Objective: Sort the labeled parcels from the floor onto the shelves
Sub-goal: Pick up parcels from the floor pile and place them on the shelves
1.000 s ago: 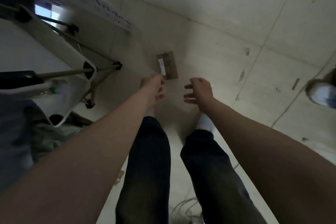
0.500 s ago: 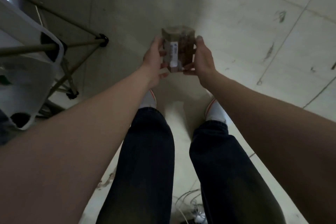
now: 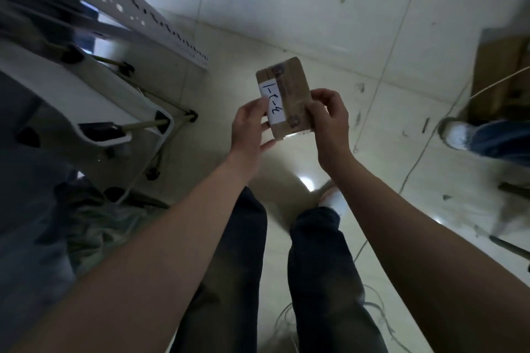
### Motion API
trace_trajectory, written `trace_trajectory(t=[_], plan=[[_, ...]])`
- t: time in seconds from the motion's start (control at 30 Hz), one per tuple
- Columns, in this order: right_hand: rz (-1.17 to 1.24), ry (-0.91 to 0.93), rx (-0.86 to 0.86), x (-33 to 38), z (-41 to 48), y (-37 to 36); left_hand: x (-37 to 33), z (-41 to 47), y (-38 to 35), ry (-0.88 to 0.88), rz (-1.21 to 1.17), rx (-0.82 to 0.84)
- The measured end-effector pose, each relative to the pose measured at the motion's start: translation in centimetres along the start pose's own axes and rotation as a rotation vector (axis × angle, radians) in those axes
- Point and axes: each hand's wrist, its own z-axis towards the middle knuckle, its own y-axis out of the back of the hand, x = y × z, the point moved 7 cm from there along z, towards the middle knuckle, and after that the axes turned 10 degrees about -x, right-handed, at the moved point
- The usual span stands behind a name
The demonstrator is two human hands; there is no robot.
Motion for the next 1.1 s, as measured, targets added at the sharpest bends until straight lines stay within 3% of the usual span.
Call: trace_trajectory(t=[0.2,0.57,0.8,1.1], plan=[[0.087,0.109,0.094,10.4,-7.2,1.3,-6.3,-11.6,1.5,-0.227,-0.005,0.097],[0.117,0.305,0.583,31.2,-29.8,7.9,-14.3,-45.1,10.8,-0.687,0.032,0.132],[0.285,0.339,0.966,38.1,-49.9,6.9,-11.1,-65.8,22.6,-0.944,-0.252,-0.233],[0.301,0.353,1.366,38.5,-74.2,1.5,-4.1,-83.2,39.1,-1.061,-0.624,-0.616]])
